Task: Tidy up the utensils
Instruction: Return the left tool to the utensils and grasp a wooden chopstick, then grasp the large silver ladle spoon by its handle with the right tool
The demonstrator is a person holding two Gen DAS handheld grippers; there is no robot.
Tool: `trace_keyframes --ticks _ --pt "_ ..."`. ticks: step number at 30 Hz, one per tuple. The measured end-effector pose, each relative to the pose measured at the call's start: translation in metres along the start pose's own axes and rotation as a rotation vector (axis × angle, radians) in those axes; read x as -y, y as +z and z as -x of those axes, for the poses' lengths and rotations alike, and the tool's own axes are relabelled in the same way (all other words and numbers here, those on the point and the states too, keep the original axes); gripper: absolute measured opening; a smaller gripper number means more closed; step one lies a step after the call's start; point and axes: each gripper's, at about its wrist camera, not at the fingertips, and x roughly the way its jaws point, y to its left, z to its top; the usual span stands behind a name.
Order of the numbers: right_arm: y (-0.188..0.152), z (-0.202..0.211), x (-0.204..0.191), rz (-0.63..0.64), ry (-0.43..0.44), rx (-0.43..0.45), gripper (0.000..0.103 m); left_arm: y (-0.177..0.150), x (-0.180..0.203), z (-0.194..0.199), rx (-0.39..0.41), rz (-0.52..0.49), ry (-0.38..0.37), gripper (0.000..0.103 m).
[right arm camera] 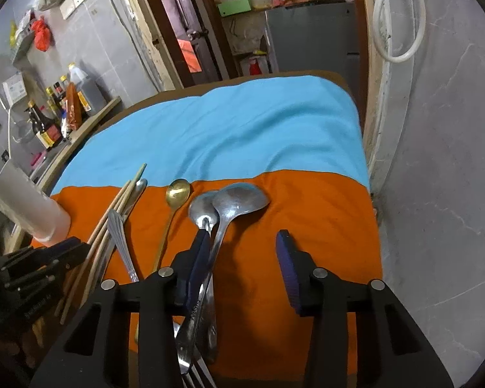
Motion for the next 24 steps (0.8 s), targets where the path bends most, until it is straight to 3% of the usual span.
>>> trace_keyframes --ticks 5,9,16,21,24 --pt "0.006 -0.006 0.000 -0.028 -0.007 -0.027 0.029 0.002 0.005 -0.005 -0.012 -0.017 0.031 0.014" --pt "0.005 -0.003 -0.004 -0.025 0.021 -0.035 0.008 0.001 0.001 -0.003 -0.013 0.005 0.019 0.003" --pt "-0.002 0.013 0.005 0.013 0.013 -0.061 0.004 -0.014 -0.011 0.012 -0.061 0.095 -0.037 0.002" --pt "-0.008 0.018 0.019 0.003 0.054 -0.092 0.006 -0.019 -0.013 0.019 -0.098 0.127 -0.063 0.003" --pt "-0.006 0.014 0.016 0.014 0.023 -0.101 0.014 -0.014 -0.011 0.014 -0.120 0.114 -0.049 0.003"
